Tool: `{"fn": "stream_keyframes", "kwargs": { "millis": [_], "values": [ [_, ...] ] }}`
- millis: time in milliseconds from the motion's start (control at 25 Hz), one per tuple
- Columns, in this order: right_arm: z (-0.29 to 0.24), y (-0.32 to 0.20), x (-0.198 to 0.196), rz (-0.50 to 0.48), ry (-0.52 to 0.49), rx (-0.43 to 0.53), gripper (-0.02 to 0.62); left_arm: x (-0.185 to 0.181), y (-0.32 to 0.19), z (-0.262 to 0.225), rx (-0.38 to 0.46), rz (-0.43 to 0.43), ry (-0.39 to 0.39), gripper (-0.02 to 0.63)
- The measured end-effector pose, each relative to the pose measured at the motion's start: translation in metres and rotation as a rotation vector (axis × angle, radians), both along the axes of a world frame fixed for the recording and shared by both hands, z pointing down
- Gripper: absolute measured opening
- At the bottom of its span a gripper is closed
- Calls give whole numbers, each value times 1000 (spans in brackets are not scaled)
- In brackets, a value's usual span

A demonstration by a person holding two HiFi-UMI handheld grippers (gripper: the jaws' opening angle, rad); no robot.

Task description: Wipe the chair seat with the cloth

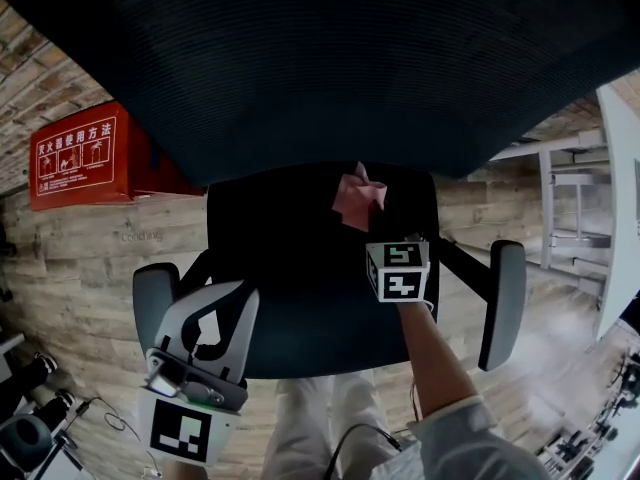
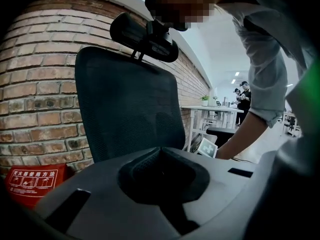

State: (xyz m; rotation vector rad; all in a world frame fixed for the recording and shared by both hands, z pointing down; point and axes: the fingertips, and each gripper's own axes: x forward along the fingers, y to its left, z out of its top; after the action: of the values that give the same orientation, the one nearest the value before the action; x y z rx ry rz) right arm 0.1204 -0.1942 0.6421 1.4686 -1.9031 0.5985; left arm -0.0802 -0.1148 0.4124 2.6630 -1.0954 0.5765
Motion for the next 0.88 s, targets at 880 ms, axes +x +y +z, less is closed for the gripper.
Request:
{"fn": "stream_keyframes", "kwargs": {
  "millis": [880],
  "values": [
    [3, 57, 120, 315, 80, -38, 52, 22, 4, 4, 0, 30, -23, 18]
  ]
}}
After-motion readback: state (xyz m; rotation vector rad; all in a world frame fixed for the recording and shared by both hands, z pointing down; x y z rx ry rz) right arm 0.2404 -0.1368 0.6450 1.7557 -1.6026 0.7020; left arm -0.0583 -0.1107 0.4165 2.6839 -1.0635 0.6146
